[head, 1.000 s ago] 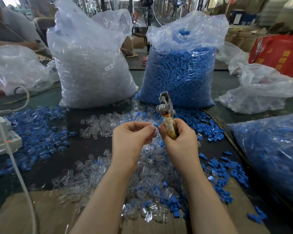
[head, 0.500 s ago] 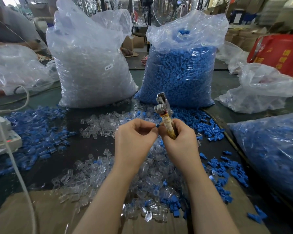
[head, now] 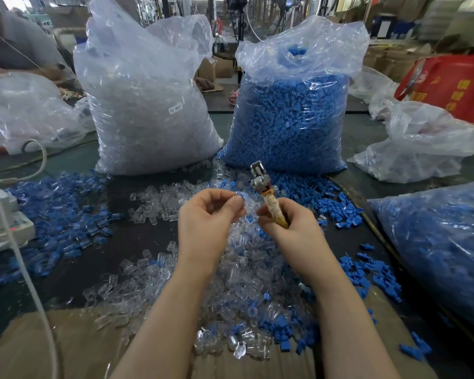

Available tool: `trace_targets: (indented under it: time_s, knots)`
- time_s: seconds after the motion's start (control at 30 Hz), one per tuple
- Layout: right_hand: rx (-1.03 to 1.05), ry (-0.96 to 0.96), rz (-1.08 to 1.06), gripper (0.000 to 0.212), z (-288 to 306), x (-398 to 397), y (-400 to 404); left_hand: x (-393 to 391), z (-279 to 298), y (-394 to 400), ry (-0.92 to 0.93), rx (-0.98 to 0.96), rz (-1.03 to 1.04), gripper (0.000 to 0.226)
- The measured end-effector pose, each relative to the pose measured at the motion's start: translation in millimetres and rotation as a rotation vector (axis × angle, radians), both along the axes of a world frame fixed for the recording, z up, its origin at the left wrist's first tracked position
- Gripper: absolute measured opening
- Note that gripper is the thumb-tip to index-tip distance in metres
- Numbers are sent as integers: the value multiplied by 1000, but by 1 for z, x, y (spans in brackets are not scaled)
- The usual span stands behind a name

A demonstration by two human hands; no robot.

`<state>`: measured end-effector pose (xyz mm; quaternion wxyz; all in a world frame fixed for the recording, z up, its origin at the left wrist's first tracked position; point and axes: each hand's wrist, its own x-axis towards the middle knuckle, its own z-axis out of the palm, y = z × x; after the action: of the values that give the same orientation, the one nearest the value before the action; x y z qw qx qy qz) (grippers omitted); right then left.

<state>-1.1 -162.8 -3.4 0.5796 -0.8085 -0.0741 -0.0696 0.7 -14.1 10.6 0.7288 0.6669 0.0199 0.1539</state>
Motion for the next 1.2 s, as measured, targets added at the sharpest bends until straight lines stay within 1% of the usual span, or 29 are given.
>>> trace_targets:
  time_s: [0.07,0.2,0.4,0.47,0.73,0.83,1.13,1.2]
  knots:
    - [-55,27,42,3,-1,0,-3,1,0,2,-18,-53,-9,8]
    - [-125,76,124,9,-1,0,-5,2,1,5,-67,-56,-6,9]
    - [-144,116,198,15,-1,-1,-5,1,3,6,-113,-53,-17,8]
    - [-143,117,209,14,0,-1,-6,1,4,6,-115,-47,-24,7]
    - [-265,56,157,11,-3,0,-3,-1,6,9,-123,-27,-45,7]
    - [-299,43,119,16,-4,0,-1,-1,6,9,-113,-24,-43,9]
    - [-299,36,108,17,-4,-1,1,-2,10,17,-51,-54,-54,6]
    - [-298,23,62,16,-4,0,1,0,11,30,-20,-16,13,8]
